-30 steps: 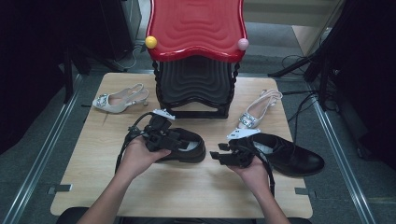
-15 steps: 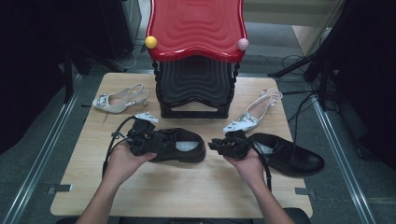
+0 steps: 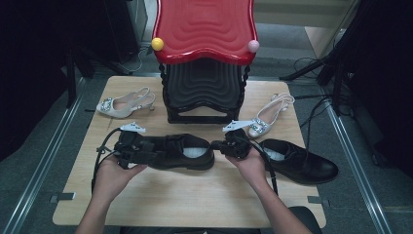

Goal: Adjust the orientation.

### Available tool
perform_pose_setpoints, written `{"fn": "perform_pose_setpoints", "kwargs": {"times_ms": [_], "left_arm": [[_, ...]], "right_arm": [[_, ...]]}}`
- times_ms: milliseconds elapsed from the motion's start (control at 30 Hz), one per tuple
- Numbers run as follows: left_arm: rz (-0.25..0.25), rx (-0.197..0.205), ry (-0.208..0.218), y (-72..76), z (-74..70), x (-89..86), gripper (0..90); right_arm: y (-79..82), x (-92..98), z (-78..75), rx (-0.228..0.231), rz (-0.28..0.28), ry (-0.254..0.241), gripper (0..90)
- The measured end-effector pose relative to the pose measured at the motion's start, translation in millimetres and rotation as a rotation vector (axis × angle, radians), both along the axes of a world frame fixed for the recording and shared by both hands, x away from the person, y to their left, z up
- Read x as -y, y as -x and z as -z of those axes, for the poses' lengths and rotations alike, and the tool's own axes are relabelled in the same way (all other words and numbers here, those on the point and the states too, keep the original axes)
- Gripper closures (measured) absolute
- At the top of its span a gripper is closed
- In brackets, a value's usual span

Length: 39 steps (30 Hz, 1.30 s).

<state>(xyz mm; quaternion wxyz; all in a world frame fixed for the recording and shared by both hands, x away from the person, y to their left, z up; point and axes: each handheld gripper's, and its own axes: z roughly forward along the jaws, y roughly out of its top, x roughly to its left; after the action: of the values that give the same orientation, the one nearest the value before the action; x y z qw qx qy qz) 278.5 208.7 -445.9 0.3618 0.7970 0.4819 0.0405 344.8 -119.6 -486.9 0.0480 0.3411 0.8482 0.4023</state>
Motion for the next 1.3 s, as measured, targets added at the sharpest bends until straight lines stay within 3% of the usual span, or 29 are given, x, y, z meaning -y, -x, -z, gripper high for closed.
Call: {"fn": "perform_pose_setpoints", "kwargs": {"times_ms": [267, 500, 833, 1300], "left_arm": [[-0.079, 0.007, -0.019, 4.0, 8.7, -24.9, 37.6], [-0.101, -0.003, -0.028, -2.9, 17.1, -38.1, 37.0], [-0.093, 0.001, -0.022, -15.1, 20.4, -40.9, 37.0], [-0.041, 0.028, -0.038, -41.1, 18.5, -31.5, 37.1]], "right_arm": [[5.8, -0.5, -0.5, -0.004, -0.018, 0.006, 88.5], [15.7, -0.9, 0.0, -0.041, -0.039, -0.013, 90.0], [29.4, 0.2, 1.1, -0.058, -0.05, -0.027, 90.0], [65.3, -3.4, 2.1, -0.07, -0.081, -0.033, 90.0]]}}
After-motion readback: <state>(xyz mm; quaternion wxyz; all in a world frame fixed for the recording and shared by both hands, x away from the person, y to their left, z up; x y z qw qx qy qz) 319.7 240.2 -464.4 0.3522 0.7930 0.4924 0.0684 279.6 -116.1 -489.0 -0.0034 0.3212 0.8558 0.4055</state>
